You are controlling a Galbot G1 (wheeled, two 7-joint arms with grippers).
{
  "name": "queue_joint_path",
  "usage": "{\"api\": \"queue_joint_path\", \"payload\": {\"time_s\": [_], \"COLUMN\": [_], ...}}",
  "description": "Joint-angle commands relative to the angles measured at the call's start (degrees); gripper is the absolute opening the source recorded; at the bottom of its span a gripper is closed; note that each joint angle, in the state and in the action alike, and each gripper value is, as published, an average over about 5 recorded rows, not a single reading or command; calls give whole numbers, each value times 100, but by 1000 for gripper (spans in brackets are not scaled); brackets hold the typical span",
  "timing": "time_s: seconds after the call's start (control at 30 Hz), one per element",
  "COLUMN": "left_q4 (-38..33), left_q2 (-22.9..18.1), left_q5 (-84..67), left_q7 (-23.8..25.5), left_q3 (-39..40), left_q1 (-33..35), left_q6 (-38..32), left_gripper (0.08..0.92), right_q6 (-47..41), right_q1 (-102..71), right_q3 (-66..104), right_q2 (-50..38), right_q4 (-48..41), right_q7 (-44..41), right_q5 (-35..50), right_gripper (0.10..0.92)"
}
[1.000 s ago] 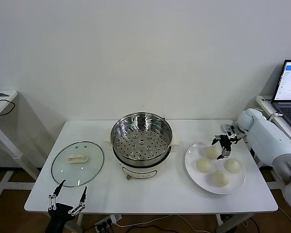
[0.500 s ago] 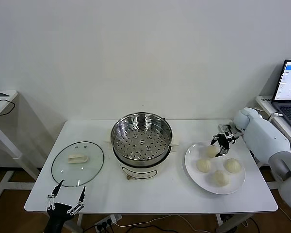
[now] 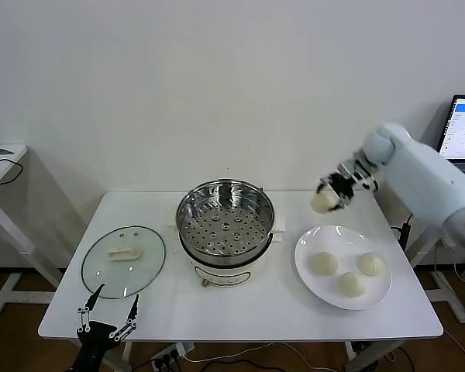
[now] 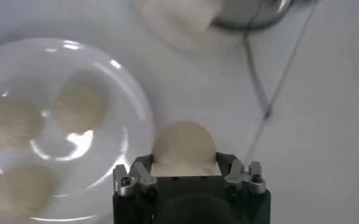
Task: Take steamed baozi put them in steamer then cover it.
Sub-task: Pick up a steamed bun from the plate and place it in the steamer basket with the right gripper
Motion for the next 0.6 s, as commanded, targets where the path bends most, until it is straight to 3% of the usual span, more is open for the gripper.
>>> {"api": "queue_joint_path", "payload": {"time_s": [0.03,0.27,0.6], "left_q4": [-12,-51,-82], "left_q2": [1,-18,-18], "left_q5": [-1,-3,-62], "left_q7": [-4,-8,-18], "left_q3": [9,27,31], "left_q1": [1,-16,-8], "left_q6": [-14,-6,-3], "left_gripper": [823,823,823], "right_q6": [913,973,1082], "right_q1": [1141,623,-35], "right_q3": [-850,-821,-667], "right_q2": [965,1662,2399], "right_q4": [795,532,-516], "right_q7": [-100,18,258], "right_q5": [149,-660,-1499], "right_gripper": [698,704,704]}}
